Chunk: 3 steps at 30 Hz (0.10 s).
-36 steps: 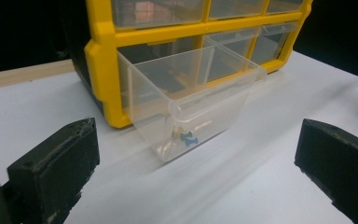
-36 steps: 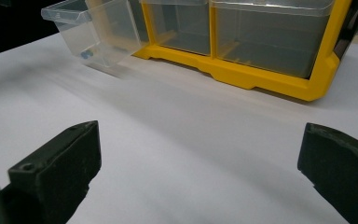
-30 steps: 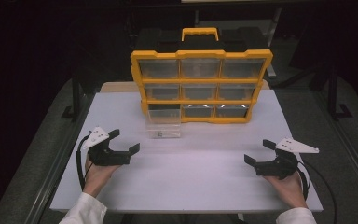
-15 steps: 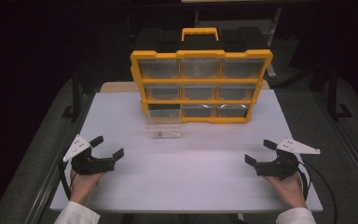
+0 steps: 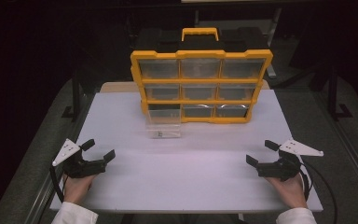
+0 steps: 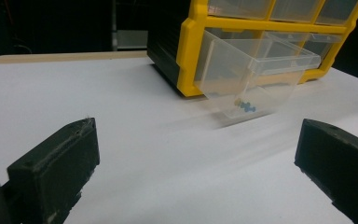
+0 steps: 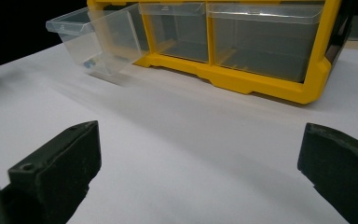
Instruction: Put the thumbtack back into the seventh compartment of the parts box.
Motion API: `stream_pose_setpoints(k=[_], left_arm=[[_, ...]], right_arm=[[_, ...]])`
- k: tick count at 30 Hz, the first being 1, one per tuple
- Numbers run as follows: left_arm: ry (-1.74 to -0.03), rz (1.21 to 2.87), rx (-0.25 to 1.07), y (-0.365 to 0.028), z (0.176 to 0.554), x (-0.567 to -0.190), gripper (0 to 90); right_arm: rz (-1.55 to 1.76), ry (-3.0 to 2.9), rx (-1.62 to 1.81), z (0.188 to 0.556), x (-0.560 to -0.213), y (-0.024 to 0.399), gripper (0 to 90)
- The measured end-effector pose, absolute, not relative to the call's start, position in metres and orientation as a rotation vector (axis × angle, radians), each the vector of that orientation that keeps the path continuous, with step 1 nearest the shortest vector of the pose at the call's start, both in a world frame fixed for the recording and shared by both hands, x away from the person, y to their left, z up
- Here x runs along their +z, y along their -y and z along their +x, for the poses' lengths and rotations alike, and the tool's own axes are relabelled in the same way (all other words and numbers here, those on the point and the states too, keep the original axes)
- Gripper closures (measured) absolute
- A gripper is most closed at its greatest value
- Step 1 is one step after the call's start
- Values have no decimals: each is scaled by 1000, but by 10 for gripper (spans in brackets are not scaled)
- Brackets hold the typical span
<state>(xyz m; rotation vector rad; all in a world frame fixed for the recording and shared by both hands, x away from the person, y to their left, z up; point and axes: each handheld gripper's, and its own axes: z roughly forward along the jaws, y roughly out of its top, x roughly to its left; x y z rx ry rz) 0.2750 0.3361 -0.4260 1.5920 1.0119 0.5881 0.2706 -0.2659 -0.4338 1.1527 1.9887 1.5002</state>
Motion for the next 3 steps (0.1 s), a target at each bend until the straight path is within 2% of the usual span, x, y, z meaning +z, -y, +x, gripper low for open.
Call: stream_pose_setpoints(k=[3], left_arm=[[-998, 1599, 580, -335, 276, -425, 0]], right_arm=[[1151, -1984, 1500, 270, -433, 266, 0]])
